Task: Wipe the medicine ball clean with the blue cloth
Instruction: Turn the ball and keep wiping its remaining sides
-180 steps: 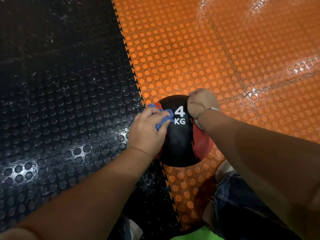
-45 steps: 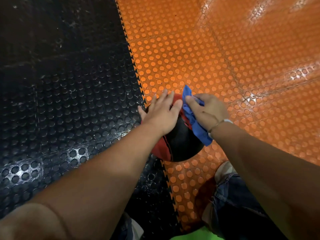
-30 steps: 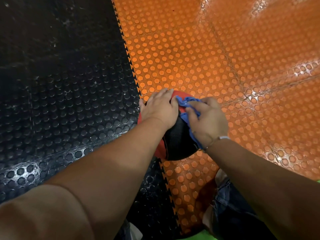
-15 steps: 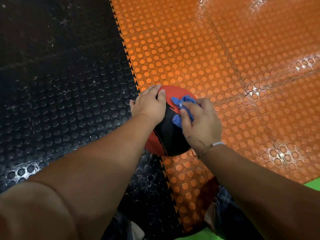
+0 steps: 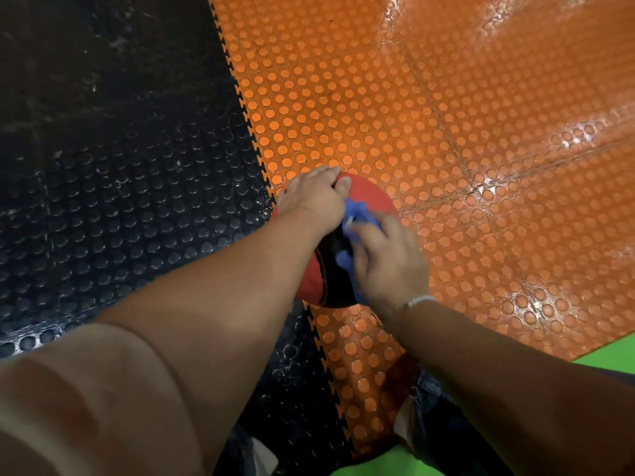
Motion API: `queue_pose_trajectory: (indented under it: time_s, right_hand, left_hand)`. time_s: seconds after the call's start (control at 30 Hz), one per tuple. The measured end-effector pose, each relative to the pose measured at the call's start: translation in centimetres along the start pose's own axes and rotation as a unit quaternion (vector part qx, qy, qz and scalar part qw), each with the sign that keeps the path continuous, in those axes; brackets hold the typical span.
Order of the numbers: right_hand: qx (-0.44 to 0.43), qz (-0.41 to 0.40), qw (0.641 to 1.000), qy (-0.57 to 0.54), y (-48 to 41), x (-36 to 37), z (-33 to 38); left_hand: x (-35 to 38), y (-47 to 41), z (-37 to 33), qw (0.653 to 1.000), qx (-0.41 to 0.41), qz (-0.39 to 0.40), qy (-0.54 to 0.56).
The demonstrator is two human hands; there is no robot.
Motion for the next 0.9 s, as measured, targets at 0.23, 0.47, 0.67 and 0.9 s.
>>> queue_pose_trajectory:
  time_s: [0.23,0.47,0.67,0.9]
  right_hand:
    - [-0.035,0.004,0.999,-0.039,-0.1,-1.3,-1.8]
    - [-0.350,0.201,0.913,0.053,4.2,-0.6,-3.3]
    - [0.150,-0.029,0.962,-0.228,-2.6,-3.6,-6.2]
    - [-0.096,0.113,0.989,-0.004,-0.4,-2.5,-0.3]
  left_hand:
    - [0.0,0.3,0.9,1.000,0.010,0.003,0.019]
    - [0.2,2.6,1.6,0.998,0.068,0.002,0.004]
    - [-0.4,5.7,4.1,0.996,-0.063,-0.017,0.062]
    - [2.3,9.7,5.1,0.994,-0.085,0.017,0.063]
Point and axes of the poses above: each hand's wrist, its own y-axis away from the middle knuckle, its own x-axis out of the palm, z = x × y, the point moved 1 cm from there along -y, towards the middle knuckle, and after that the axes turned 4 degrees about -z, right-handed, at the moved point
